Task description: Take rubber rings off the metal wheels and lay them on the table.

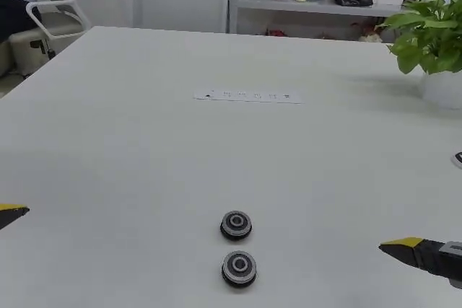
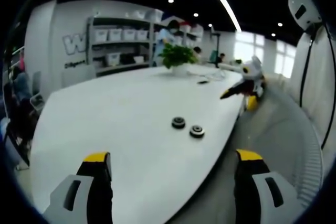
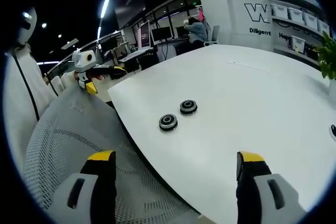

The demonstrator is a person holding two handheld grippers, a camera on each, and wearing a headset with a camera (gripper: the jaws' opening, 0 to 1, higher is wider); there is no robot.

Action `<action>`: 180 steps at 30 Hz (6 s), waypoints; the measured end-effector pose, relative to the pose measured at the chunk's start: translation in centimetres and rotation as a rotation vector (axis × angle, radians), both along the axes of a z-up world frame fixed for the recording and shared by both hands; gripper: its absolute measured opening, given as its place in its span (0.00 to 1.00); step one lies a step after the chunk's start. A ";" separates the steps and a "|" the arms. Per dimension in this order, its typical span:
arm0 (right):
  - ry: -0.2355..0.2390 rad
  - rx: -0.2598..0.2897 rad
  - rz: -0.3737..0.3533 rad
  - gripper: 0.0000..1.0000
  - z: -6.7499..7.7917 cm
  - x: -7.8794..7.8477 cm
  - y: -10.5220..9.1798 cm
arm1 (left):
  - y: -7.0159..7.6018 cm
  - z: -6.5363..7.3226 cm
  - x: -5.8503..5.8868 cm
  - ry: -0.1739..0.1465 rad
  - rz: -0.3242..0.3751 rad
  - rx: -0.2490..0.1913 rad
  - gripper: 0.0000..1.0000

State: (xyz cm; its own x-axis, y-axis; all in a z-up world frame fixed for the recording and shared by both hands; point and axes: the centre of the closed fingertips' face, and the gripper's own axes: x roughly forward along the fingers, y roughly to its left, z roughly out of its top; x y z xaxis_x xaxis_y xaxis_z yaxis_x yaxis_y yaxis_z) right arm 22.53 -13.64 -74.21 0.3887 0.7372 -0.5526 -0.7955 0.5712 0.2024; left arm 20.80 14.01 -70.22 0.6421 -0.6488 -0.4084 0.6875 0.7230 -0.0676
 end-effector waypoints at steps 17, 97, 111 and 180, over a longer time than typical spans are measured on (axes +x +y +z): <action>0.003 0.010 -0.007 0.90 -0.2 0.2 -0.1 | 0.2 0.4 0.6 -0.018 0.011 0.010 1.00; -0.094 0.041 0.107 0.81 4.3 3.7 2.6 | -5.3 6.6 3.7 -0.132 -0.213 0.117 0.99; -0.124 0.047 0.162 0.75 5.2 4.3 4.0 | -8.4 7.9 5.8 -0.194 -0.328 0.108 0.96; -0.094 0.056 0.441 0.28 -4.7 3.7 10.1 | -16.9 -5.9 6.7 -0.054 -0.500 0.109 0.38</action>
State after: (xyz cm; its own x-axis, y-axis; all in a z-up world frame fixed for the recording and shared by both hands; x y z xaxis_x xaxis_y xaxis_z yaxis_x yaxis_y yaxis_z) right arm 26.25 -3.56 -78.92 0.0772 0.8714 -0.4844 -0.9768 0.1636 0.1385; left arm 27.52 -2.84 -76.15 0.2860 -0.8374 -0.4658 0.9516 0.3054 0.0351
